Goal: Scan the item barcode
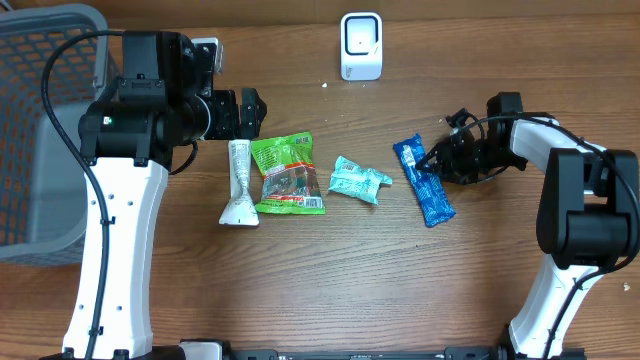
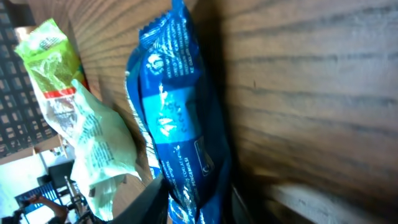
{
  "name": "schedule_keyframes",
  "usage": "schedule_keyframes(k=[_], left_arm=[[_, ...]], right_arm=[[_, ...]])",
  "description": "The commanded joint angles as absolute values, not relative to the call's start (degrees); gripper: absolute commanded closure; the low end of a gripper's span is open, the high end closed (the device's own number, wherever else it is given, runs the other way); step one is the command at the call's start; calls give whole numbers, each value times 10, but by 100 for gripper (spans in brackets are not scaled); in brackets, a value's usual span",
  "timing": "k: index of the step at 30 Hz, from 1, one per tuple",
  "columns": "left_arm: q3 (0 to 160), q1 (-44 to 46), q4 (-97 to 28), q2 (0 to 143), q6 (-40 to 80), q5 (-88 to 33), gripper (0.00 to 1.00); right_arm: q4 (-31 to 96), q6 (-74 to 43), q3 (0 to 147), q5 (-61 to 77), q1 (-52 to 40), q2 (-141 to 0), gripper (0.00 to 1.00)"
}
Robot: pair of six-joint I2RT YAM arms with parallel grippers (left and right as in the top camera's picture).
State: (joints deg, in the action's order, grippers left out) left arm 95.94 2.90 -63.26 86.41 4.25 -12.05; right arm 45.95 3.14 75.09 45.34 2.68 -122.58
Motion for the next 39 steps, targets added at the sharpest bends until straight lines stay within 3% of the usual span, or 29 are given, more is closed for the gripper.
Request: schedule_keyframes(k=[1, 4, 8, 14, 19, 22, 29, 35, 36, 37, 38, 39], left_arm=[[968, 30, -632, 866, 32, -130, 0], [968, 30, -632, 866, 32, -130, 0], [968, 30, -632, 866, 32, -130, 0], [968, 30, -632, 866, 32, -130, 0], [968, 30, -632, 866, 32, -130, 0], [968, 30, -632, 866, 32, -130, 0], [968, 30, -632, 866, 32, -130, 0], [968, 30, -632, 866, 32, -130, 0], [968, 30, -632, 866, 32, -130, 0], [968, 30, -632, 866, 32, -130, 0], [968, 30, -632, 866, 32, -130, 0], [968, 30, -632, 866, 32, -130, 0]], right_arm=[[482, 30, 741, 329, 34, -1223, 71], [509, 29, 747, 298, 32, -1165, 69], [536, 42, 743, 279, 22, -1153, 52], [456, 46, 695, 277, -17, -1154, 32], [420, 44, 680, 237, -44, -1154, 32], [404, -19, 659, 159, -55, -1154, 39], [395, -74, 620, 154, -48, -1154, 60], [390, -123, 592, 157, -48, -1154, 68], [390, -126, 589, 157, -48, -1154, 73], [390, -137, 587, 156, -48, -1154, 88], [387, -145, 587, 158, -48, -1154, 96], [381, -158, 587, 162, -48, -1154, 96]])
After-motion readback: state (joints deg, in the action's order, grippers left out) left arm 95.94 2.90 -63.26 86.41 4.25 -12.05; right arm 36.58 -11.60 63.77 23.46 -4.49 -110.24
